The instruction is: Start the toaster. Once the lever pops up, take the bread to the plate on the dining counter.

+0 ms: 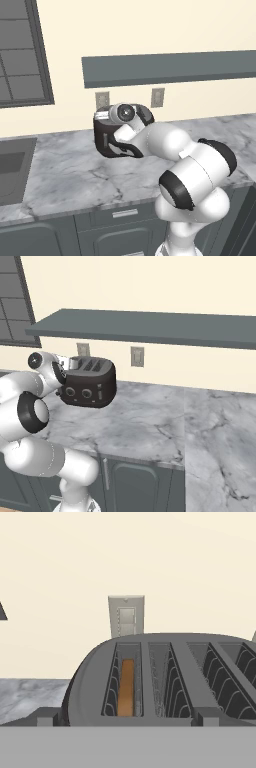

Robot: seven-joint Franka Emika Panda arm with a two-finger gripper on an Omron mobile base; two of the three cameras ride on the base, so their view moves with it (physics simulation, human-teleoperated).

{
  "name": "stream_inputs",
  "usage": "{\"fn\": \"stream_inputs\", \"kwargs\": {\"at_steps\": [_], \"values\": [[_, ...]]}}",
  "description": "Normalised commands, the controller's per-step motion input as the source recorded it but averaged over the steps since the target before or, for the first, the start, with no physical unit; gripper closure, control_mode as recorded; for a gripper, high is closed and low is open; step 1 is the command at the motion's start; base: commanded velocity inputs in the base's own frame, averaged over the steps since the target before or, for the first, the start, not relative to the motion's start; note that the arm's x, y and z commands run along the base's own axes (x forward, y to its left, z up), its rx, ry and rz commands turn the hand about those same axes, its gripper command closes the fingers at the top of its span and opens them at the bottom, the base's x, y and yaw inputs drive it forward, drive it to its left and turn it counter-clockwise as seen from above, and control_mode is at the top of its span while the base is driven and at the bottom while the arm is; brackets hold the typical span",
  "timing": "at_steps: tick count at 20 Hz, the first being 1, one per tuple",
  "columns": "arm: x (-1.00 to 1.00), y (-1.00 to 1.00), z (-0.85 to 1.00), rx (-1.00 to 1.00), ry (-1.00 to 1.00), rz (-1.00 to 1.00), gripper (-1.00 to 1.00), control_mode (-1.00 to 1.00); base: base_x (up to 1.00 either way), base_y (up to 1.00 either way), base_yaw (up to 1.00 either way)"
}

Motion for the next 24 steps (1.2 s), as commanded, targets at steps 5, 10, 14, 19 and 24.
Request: {"fn": "stream_inputs", "kwargs": {"at_steps": [5, 10, 14, 19, 24], "values": [[0.0, 0.0, 0.0, 0.0, 0.0, 0.0, -1.0, -1.0, 0.0, 0.0, 0.0], [0.0, 0.0, 0.0, 0.0, 0.0, 0.0, -1.0, -1.0, 0.0, 0.0, 0.0], [0.0, 0.0, 0.0, 0.0, 0.0, 0.0, -1.0, -1.0, 0.0, 0.0, 0.0], [0.0, 0.0, 0.0, 0.0, 0.0, 0.0, -1.0, -1.0, 0.0, 0.0, 0.0], [0.0, 0.0, 0.0, 0.0, 0.0, 0.0, -1.0, -1.0, 0.0, 0.0, 0.0]]}}
